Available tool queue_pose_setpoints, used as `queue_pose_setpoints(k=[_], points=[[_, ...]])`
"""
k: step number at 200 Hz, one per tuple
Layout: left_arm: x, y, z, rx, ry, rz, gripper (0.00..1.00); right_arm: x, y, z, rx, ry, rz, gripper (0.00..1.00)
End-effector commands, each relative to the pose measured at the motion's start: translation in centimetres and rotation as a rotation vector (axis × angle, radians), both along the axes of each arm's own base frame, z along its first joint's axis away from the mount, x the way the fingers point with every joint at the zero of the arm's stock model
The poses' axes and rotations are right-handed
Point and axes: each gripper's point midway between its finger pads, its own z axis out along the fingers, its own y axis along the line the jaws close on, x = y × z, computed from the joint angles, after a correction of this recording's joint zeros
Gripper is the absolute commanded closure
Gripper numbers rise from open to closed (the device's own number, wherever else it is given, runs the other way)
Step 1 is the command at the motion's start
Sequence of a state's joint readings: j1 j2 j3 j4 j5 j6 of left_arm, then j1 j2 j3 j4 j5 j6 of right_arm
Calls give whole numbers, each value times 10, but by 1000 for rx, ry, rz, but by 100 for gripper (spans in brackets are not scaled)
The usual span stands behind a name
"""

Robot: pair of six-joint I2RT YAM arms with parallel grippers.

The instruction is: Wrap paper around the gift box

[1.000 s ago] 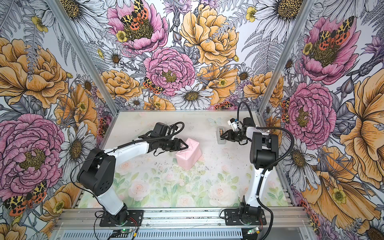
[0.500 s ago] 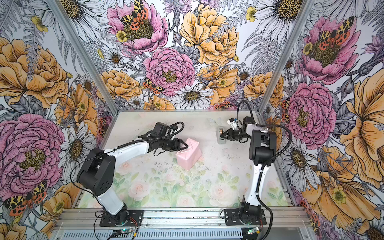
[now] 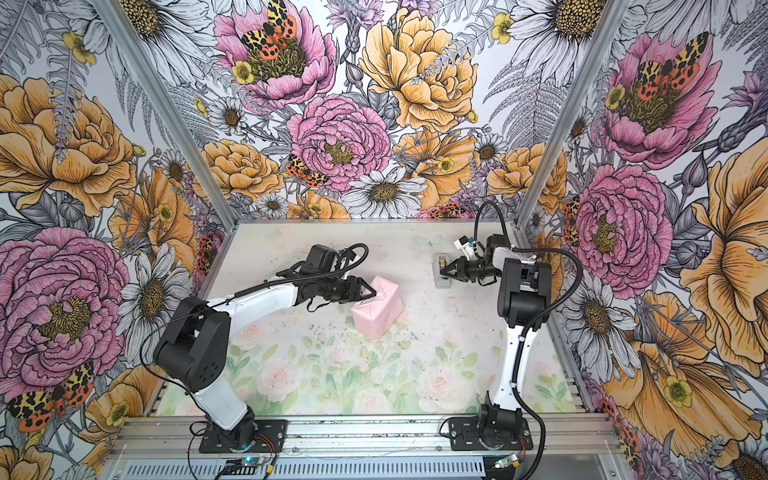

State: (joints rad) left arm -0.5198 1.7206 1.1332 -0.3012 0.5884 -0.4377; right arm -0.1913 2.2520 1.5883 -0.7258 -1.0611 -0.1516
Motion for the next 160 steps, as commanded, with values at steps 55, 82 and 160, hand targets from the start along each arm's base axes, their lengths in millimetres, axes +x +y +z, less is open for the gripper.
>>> queue_pose_setpoints(k=[55,82,160], points=[[-15,14,-23,91,45,4,43,-1,3,-12,-6,20,14,86],[-15,14,-22,92,42,5,43,-1,6,-8,14,11,23,87],[-16,16,-23,97,40,8,43,-2,7,-2,3,-1,25,95]])
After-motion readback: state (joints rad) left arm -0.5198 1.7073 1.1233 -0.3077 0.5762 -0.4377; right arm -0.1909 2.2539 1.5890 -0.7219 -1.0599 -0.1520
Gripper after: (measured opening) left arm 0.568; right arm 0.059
